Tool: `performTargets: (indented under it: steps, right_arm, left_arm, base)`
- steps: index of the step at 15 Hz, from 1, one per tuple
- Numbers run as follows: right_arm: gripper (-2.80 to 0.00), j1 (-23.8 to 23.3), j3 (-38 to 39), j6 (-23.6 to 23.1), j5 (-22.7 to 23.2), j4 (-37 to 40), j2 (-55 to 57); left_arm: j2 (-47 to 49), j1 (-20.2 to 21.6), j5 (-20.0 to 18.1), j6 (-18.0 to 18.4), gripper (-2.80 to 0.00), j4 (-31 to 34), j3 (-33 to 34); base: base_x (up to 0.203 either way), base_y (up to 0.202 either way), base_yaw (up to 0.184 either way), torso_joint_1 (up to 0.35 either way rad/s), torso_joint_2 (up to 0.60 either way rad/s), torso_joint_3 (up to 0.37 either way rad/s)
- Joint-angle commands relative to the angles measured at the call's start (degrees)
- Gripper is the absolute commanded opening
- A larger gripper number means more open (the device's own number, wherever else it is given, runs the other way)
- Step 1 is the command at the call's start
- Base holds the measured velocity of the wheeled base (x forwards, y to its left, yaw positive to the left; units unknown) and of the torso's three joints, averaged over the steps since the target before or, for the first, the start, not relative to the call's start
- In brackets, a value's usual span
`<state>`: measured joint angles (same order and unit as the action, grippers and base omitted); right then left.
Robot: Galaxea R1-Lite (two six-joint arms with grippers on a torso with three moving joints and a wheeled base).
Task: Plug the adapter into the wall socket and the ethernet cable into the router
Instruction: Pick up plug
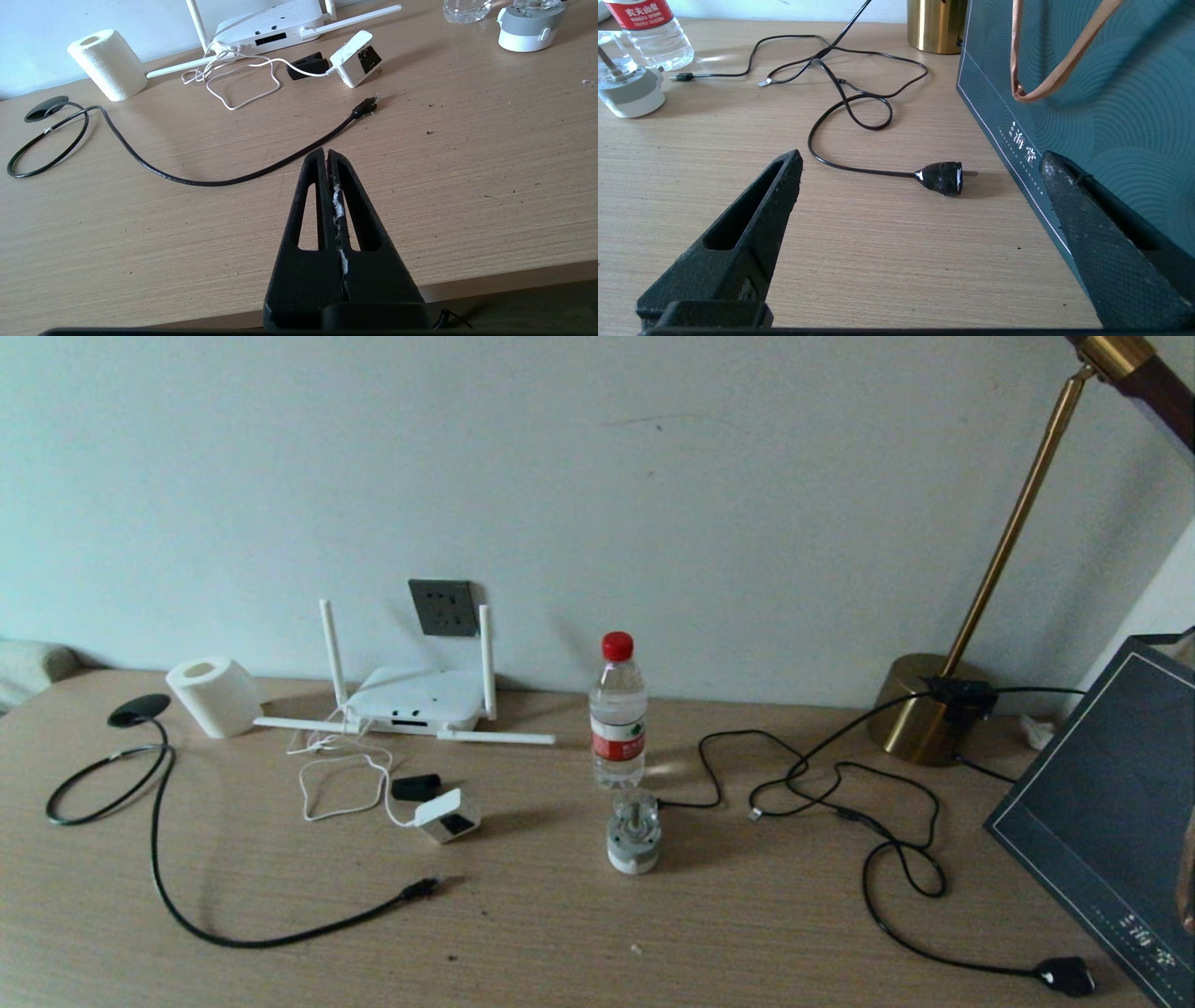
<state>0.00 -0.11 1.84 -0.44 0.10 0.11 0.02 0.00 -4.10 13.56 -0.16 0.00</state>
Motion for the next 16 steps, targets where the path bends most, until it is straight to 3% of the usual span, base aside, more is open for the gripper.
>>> performTargets:
  steps: [1, 13, 15, 16]
  right_arm:
    - [0.00, 0.0, 0.0, 0.0, 0.0, 0.0, 0.0]
    - [0.00, 0.0, -0.1, 0.0, 0.0, 0.0, 0.0]
    - [0.00, 0.0, 0.0, 0.0, 0.0, 0.0, 0.0]
    - [0.00, 0.0, 0.0, 0.0, 0.0, 0.0, 0.0]
  left_arm:
    - [0.0, 0.0, 0.0, 0.1, -2.80, 0.0, 0.0]
    - [0.0, 0.0, -0.1, 0.1, -2.80, -0.8, -0.9]
    - [3.3, -0.2, 0.0, -1.3, -2.80, -0.6, -9.7]
    - [7.5, -0.7, 0.0, -2.2, -2.80, -0.6, -17.5]
  base:
    - [0.000, 0.000, 0.000, 0.000, 0.00, 0.000]
    - [0.000, 0.000, 0.000, 0.000, 0.00, 0.000]
    - [0.000, 0.000, 0.000, 0.000, 0.00, 0.000]
    - [0.000, 0.000, 0.000, 0.000, 0.00, 0.000]
